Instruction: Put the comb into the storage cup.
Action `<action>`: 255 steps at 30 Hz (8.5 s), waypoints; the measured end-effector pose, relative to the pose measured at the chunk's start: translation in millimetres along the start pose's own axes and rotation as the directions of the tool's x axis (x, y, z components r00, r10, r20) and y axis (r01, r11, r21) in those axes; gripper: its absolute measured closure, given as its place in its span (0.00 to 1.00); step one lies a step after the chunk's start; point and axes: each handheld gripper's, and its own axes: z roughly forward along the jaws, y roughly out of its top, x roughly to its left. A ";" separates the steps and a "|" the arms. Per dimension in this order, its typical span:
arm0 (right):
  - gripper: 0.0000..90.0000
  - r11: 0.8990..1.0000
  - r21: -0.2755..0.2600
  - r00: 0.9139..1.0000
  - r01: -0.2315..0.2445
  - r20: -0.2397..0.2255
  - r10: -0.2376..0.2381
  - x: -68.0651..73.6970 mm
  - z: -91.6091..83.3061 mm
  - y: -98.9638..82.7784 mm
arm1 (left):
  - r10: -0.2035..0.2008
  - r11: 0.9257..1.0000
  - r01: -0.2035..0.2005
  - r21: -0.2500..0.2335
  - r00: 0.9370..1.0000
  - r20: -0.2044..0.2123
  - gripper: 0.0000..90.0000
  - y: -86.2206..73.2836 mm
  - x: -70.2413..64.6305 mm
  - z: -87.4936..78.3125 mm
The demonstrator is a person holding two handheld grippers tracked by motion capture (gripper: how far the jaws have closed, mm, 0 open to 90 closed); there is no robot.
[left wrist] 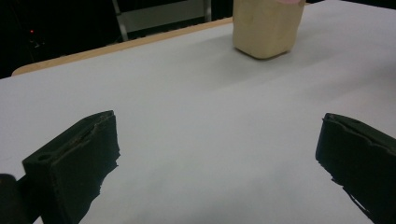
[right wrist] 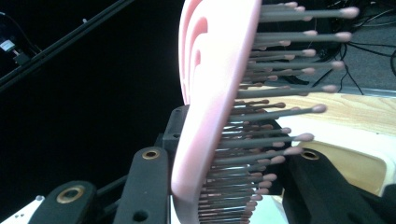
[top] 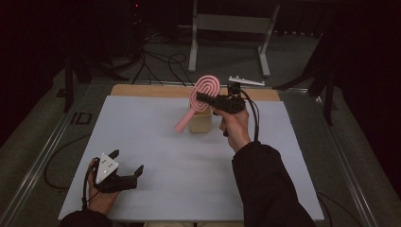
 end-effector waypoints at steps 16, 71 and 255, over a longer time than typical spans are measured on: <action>0.71 1.000 -0.017 1.000 -0.003 0.021 0.004 -4.6 1.6 12.7 | 0.001 1.000 -0.001 -0.003 1.000 0.000 0.00 0.0 -0.2 0.1; 0.71 0.995 -0.097 0.992 -0.021 0.120 0.032 -22.9 -5.6 45.4 | 0.001 1.000 -0.001 -0.008 1.000 -0.006 0.00 0.0 0.4 -0.9; 0.56 0.993 0.103 0.949 -0.065 0.313 0.030 -64.7 48.3 -12.1 | 0.001 1.000 -0.001 -0.006 1.000 -0.009 0.00 -1.7 1.4 -0.5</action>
